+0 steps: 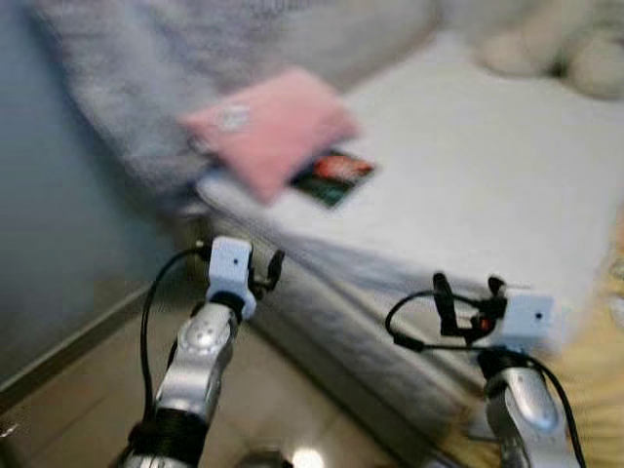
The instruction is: Clean up the room
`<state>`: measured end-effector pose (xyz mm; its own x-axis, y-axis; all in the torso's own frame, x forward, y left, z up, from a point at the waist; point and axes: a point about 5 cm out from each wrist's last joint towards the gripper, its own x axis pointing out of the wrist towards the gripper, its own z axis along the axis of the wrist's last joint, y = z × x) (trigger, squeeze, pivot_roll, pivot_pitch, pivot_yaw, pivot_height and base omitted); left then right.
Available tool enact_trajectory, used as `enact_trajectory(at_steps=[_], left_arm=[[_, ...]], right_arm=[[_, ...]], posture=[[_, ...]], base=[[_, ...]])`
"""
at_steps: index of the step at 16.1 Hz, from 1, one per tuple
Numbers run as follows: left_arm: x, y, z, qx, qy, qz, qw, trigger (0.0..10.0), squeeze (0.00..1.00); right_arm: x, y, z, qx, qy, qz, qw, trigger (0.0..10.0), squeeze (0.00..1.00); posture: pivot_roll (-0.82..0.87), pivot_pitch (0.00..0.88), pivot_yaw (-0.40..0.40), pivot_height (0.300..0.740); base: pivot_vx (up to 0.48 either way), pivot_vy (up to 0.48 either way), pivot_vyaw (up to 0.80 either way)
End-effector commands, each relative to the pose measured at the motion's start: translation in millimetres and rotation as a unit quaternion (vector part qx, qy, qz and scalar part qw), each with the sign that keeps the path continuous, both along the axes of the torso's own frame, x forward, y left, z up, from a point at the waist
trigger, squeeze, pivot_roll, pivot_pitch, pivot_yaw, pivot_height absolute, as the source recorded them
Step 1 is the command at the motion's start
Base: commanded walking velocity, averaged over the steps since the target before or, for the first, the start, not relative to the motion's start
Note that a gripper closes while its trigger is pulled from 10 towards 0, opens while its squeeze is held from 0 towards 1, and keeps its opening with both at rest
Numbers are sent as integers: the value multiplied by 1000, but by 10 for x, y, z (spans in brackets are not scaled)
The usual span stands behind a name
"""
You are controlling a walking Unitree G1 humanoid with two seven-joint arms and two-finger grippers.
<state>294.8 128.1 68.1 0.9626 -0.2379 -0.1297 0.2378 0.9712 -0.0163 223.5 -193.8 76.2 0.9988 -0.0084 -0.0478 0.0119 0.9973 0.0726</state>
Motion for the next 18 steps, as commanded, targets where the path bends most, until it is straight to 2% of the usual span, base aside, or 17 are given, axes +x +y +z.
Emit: enact_trajectory(at_steps=[1, 3, 12, 13, 15, 16, 18], left_arm=[[-19, -50, -15, -4, 4, -8, 1000, 10000, 0], [-18, -66, -7, 11, -2, -15, 1000, 10000, 0], [3, -114, -9, 23, -2, -12, 1000, 10000, 0], [19, -128, 16, 15, -7, -13, 1000, 10000, 0], [49, -137, 62, 10, -13, -15, 1000, 10000, 0], [59, -114, 47, -3, -4, 3, 1000, 10000, 0], [63, -57, 26, -23, 7, 32, 999, 10000, 0]], right_arm=[[-20, -25, -20, 1, 5, -5, 1000, 10000, 549], [-31, -28, -32, 1, 7, -3, 1000, 10000, 549], [-60, -43, -35, -4, 10, -1, 1000, 10000, 561], [-61, -28, -36, -10, 10, 4, 1000, 10000, 584], [-49, 2, -57, -16, 15, 13, 1000, 10000, 588], [-26, -16, -82, -9, 24, 5, 1000, 10000, 518], [-15, -37, -77, -9, 24, 1, 1000, 10000, 510]], posture=[[-22, 23, -12, 740], [-25, 24, -9, 740], [-42, 23, -1, 740], [-38, 19, 2, 740], [-33, 11, 1, 740], [-31, 4, -1, 740], [-32, 0, -4, 740]], base=[[0, 0, 550], [0, 0, 547], [0, -480, 550], [0, 0, 550], [480, 0, 544], [472, 0, 0], [458, 0, 0]])
